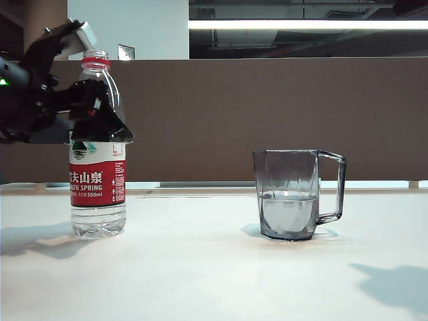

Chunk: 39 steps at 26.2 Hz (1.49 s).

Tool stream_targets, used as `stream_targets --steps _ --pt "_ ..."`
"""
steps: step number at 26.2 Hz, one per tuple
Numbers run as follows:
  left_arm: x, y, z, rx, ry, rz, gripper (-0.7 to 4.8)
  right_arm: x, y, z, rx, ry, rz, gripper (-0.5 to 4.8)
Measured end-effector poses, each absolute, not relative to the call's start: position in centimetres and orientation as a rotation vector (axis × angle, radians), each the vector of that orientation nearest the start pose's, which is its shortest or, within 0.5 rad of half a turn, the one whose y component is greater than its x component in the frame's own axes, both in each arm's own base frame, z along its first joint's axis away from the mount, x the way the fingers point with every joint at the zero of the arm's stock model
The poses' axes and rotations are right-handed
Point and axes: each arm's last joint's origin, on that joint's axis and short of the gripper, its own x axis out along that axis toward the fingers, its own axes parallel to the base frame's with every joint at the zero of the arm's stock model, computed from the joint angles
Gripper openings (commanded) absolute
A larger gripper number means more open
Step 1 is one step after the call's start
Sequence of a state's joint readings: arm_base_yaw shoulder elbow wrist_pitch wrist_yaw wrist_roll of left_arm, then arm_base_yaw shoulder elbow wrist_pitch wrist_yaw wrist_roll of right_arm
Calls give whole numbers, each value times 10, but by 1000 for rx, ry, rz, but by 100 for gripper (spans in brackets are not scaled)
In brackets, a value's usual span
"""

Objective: Pick up the mineral water bottle with the left hand on the table and pour water into the mug until it's half full.

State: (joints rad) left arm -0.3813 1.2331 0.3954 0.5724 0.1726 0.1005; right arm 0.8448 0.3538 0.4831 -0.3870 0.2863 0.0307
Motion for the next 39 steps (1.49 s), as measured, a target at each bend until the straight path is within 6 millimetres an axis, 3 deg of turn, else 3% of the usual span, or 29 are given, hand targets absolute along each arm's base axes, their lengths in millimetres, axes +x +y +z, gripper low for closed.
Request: stream_targets --steps 18,20,21,23,31,39 --pt "185 -77 203 156 350 -488 456 72 69 262 -110 229 552 -1" --pt "179 -75 207 156 351 -488 371 72 69 262 -110 229 552 -1" --pt "175 -73 210 154 343 -487 207 72 69 262 -110 229 552 -1" --pt "166 -70 217 146 325 -486 -9 72 69 262 -110 229 552 -1" --pt "126 -57 235 95 271 -585 -8 72 69 262 -110 229 552 -1" --pt "101 -44 221 58 76 -501 -8 72 69 262 -110 229 552 -1"
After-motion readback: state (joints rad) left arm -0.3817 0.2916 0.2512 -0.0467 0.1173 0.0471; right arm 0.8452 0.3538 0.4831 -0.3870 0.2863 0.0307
